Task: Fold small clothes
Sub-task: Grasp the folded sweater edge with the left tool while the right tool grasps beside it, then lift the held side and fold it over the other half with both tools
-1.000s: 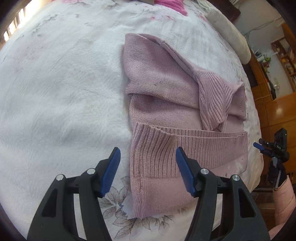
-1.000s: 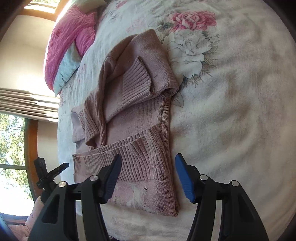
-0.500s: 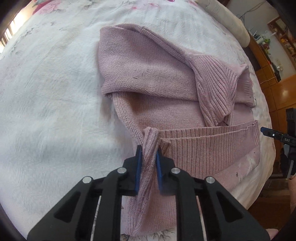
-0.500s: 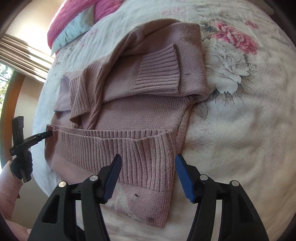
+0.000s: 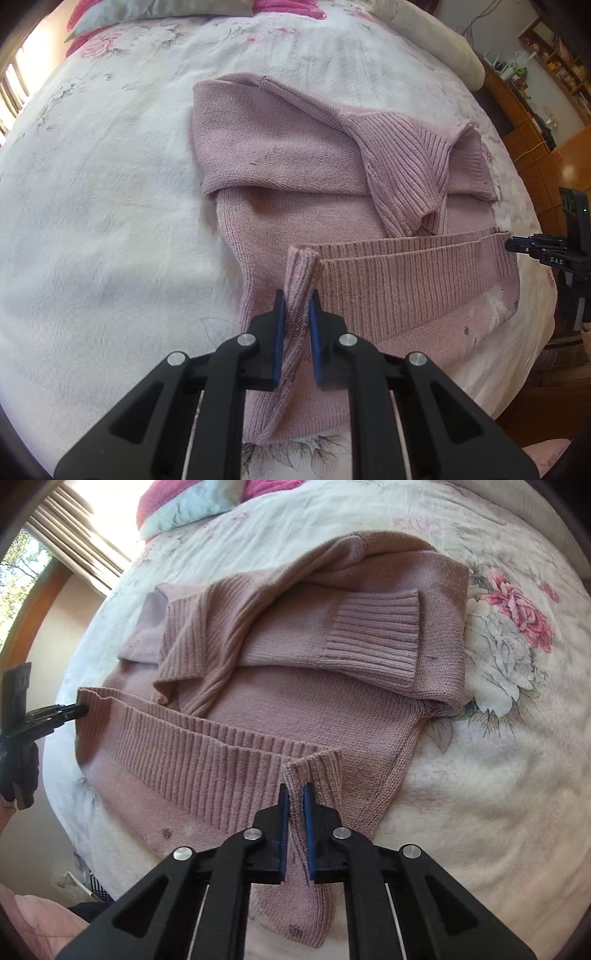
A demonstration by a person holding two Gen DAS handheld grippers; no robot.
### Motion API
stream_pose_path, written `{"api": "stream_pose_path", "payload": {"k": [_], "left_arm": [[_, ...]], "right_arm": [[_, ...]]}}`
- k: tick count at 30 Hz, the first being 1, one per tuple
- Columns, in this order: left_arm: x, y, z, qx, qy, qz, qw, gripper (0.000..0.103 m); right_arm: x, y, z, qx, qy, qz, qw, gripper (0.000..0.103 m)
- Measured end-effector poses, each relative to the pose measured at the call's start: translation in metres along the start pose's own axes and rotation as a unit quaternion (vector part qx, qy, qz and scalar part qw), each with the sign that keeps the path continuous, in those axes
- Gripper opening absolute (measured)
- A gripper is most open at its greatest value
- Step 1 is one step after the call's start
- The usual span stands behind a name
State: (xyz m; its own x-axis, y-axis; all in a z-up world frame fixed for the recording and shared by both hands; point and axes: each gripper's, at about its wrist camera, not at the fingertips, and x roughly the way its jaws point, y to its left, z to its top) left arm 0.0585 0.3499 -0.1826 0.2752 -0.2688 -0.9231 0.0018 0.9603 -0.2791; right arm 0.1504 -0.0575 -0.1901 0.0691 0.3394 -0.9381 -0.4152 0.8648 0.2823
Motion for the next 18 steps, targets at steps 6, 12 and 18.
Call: {"api": "stream_pose_path", "payload": {"k": [6,12,18], "left_arm": [[0.026,0.003,0.002,-0.022,0.025,-0.018,0.9993,0.026],[0.04,-0.002,0.012,-0.018,0.04,-0.031,0.9986,0.009],[-0.035,-0.004,0.023,-0.019,-0.049,-0.105,0.9931,0.008]], "right_arm": [[-0.009,-0.01,-0.005,0.032,-0.015,0.011,0.999,0.007],[-0.036,-0.027,-0.008,0.081,-0.051,0.042,0.994,0.006],[-0.09,-0.029,-0.012,0.091,-0.113,0.078,0.986,0.006]]}}
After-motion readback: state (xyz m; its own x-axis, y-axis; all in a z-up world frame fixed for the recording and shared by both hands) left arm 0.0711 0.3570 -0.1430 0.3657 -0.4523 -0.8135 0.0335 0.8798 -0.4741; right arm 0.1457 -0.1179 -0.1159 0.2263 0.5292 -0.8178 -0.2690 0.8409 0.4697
